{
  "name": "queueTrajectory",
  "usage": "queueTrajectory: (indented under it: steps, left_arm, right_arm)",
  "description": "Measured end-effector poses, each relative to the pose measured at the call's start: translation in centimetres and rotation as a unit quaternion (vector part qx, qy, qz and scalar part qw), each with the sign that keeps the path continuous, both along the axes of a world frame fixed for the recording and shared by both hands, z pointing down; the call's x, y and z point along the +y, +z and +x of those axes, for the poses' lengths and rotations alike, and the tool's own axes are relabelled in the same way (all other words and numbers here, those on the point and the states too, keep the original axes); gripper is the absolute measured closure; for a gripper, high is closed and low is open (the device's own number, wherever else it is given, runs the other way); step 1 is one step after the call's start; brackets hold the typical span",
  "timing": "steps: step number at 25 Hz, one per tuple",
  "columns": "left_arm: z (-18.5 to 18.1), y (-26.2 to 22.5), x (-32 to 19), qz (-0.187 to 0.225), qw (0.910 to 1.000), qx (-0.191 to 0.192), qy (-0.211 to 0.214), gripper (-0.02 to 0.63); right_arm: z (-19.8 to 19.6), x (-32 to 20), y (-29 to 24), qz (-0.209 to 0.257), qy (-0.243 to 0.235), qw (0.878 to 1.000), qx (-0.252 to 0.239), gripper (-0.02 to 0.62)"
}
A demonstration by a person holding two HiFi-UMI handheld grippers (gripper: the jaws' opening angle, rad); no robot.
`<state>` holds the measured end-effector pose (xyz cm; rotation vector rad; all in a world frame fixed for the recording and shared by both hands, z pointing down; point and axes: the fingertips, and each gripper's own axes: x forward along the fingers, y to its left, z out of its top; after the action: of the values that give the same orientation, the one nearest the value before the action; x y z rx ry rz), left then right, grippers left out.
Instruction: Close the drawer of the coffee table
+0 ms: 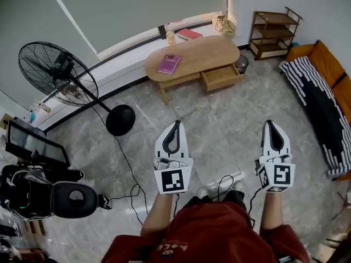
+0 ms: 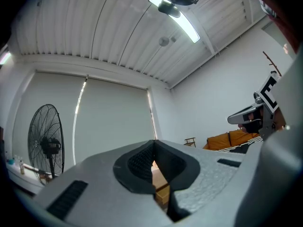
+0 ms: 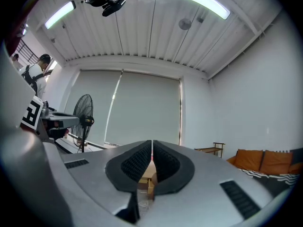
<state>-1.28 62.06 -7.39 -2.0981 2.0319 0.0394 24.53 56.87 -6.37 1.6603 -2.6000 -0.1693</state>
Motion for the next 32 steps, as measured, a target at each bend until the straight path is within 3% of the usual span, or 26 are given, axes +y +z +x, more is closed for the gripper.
queueTrajectory:
  steps: [4,7,10,23,32]
  left_arm:
    - [-0.6,0.0,0.0,0.003,1.0,-0.003,0.002,0.6]
    - [-1.1,0.3,0.2,0.003,1.0,-0.005,0.002,0.6]
    - [-1.5,0.7,0.4,0.001,1.0,-0.001,-0.001,0.6]
    - [-2.0,2.6,-0.5,-0.018,0.9998,0.008,0.005,0.6]
    - [-1.9,4.0,-5.4,-0.025,0.9997,0.004,-0.006,0.6]
  right_arm:
    - [-1.7,-0.1,0.7,-0.009,-0.019,1.0,0.009,0.528]
    - [-2.6,0.1,1.1,-0.018,-0.031,0.999,-0.013,0.415]
    - [-3.0,0.2,1.2,-0.023,-0.034,0.999,-0.028,0.385]
    - [-3.0,-0.7,2.0,-0.028,-0.025,0.999,-0.031,0.377]
    - [-1.9,-6.8,4.1,-0.036,-0.026,0.998,-0.047,0.377]
